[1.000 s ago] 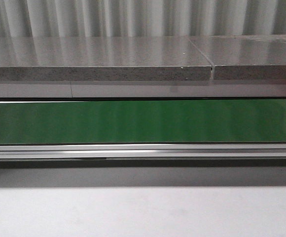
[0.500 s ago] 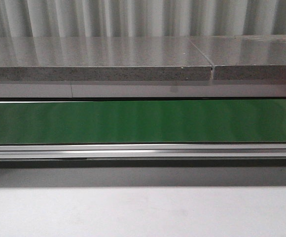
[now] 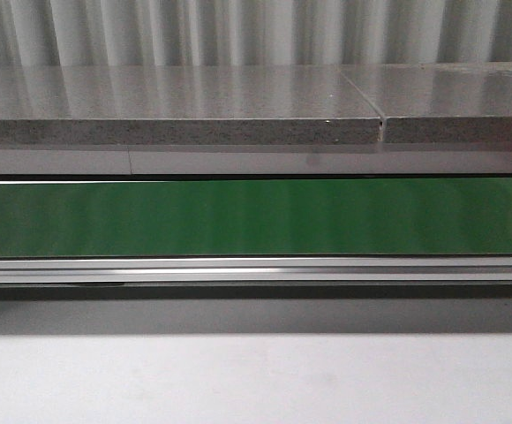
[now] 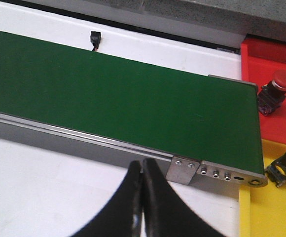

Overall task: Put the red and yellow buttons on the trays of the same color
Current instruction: 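Close the left gripper on the yellow button's cap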

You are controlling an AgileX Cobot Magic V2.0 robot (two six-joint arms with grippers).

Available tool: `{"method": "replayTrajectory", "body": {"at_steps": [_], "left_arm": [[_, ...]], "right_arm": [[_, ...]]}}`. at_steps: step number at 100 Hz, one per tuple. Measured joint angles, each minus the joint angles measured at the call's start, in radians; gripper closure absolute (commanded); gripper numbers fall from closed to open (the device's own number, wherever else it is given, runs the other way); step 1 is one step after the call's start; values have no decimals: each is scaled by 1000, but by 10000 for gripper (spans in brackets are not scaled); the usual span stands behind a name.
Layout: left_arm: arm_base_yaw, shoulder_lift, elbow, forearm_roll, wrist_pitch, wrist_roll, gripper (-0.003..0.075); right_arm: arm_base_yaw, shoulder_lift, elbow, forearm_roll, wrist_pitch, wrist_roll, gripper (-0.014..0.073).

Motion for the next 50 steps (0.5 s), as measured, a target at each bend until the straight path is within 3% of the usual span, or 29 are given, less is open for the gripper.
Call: {"method": "replayTrajectory", "body": {"at_steps": [27,50], "left_arm": [[-17,-170,0,2,73,32,534],[-175,-260,0,4,92,57,535]], "right_arm": [[0,0,0,0,0,0,660],[0,0,0,0,0,0,660]]}}
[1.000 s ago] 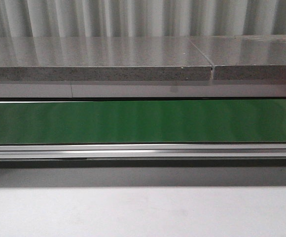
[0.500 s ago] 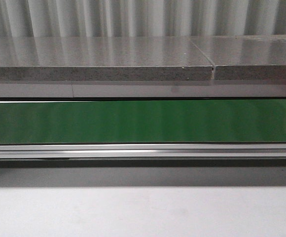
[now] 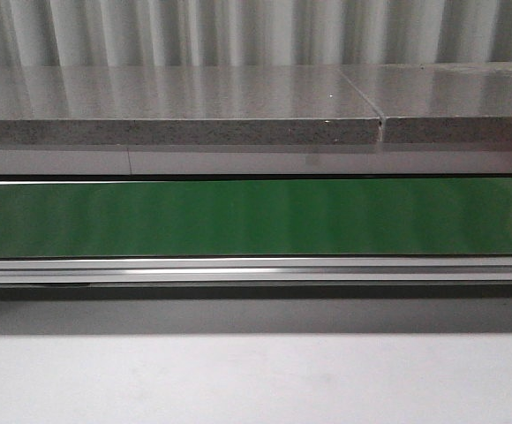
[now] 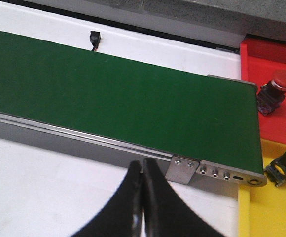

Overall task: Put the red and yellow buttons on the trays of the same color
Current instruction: 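Close the left gripper on the yellow button's cap, then set the yellow button on the belt start and open the left gripper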

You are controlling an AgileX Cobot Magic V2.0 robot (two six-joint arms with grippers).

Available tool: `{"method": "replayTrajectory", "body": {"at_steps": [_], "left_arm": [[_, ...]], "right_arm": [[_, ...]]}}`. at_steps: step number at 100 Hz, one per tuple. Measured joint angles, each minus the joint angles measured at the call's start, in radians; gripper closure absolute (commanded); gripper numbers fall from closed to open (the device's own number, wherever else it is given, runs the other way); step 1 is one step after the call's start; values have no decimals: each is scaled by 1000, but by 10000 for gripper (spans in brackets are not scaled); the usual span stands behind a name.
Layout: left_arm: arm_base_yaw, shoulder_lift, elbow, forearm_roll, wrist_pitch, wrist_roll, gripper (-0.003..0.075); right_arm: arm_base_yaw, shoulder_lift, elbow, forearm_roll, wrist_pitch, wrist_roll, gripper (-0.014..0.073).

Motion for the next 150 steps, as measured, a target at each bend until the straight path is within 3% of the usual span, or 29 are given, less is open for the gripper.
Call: {"method": "replayTrajectory", "body": {"at_steps": [38,59,81,89,108,150], "left_arm": [[-309,1,0,-8,-10,4,534],[-391,29,0,-52,-22,4,534],[-413,59,0,-56,-43,4,523],[-413,66,0,-56,-43,4,470],[-413,67,0,-56,-45,4,174],[-411,28,-33,-86,-83,-3,155]], "right_arm": [[0,0,0,0,0,-2,660],[0,0,0,0,0,-2,660],[0,0,0,0,0,-2,660],[0,0,0,0,0,-2,660],[0,0,0,0,0,-2,660],[0,0,0,0,0,-2,660]]}}
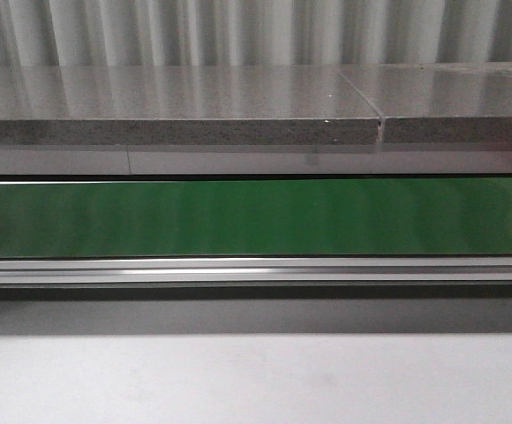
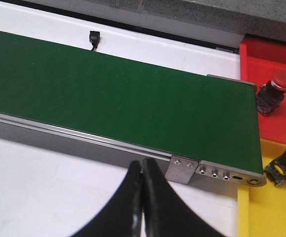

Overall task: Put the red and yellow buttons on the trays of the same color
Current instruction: 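Set the yellow button on the belt start and open the left gripper, then move the left gripper over a red button and grasp it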

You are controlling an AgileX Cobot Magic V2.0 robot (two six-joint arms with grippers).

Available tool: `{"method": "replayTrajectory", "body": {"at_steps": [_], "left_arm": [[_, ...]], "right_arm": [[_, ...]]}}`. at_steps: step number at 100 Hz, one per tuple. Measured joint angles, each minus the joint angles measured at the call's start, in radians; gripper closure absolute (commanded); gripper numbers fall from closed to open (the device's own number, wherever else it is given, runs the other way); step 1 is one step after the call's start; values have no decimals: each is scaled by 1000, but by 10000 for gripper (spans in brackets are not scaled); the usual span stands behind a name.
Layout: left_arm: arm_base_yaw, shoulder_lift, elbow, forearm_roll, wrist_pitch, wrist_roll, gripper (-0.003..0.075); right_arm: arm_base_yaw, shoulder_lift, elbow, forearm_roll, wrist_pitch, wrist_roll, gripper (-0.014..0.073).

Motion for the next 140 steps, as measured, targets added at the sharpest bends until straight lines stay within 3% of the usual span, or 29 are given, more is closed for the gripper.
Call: {"method": "replayTrajectory", "body": {"at_steps": [74,99,140], "left_arm": [[367,86,-66,23,275,-59,155],[393,177,-66,70,280,-62,155],[459,265,-67,88,181,-70,155]], "right_arm": [[0,0,0,0,0,0,660],[0,0,0,0,0,0,660],[0,0,0,0,0,0,660]]}}
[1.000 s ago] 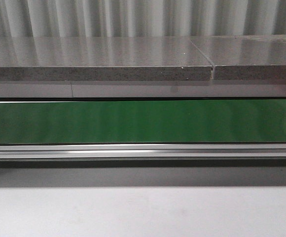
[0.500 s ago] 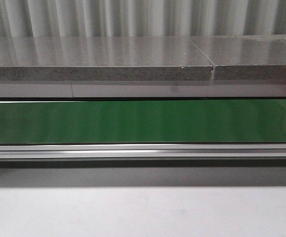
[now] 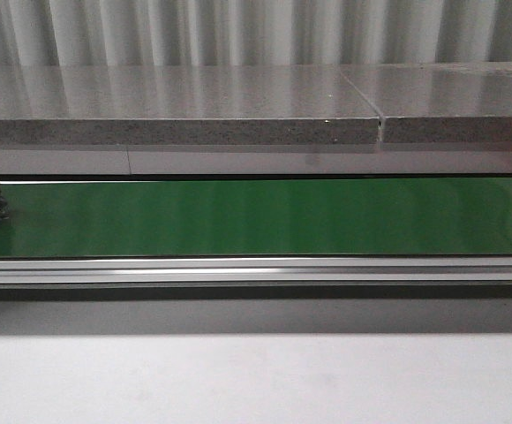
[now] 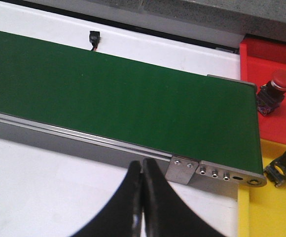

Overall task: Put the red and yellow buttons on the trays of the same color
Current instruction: 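Move the left gripper over a red button and grasp it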

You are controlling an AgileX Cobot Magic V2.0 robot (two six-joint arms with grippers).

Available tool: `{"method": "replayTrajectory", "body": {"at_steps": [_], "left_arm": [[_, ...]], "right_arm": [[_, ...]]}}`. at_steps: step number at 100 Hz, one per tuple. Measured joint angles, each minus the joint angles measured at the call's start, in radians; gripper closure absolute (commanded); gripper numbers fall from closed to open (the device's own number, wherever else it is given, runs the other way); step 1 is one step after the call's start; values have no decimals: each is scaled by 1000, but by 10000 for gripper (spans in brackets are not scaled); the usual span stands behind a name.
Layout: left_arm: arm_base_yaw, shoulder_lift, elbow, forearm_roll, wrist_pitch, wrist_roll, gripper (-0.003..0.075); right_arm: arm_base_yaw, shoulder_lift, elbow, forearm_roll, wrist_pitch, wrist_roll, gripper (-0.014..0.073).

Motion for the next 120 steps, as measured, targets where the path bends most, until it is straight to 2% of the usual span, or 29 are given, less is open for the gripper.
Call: {"method": "replayTrajectory", "body": {"at_steps": [81,90,108,120], "left_arm": [[4,109,-4,13,-252,0,161],[4,109,-4,15,-267,0,229],[4,109,-4,17,-275,0,463],[4,111,-4,18,-277,0,524]], "right_arm": [[0,0,0,0,0,0,660],[0,0,0,0,0,0,660],[0,0,0,0,0,0,660],[0,0,0,0,0,0,660]]}}
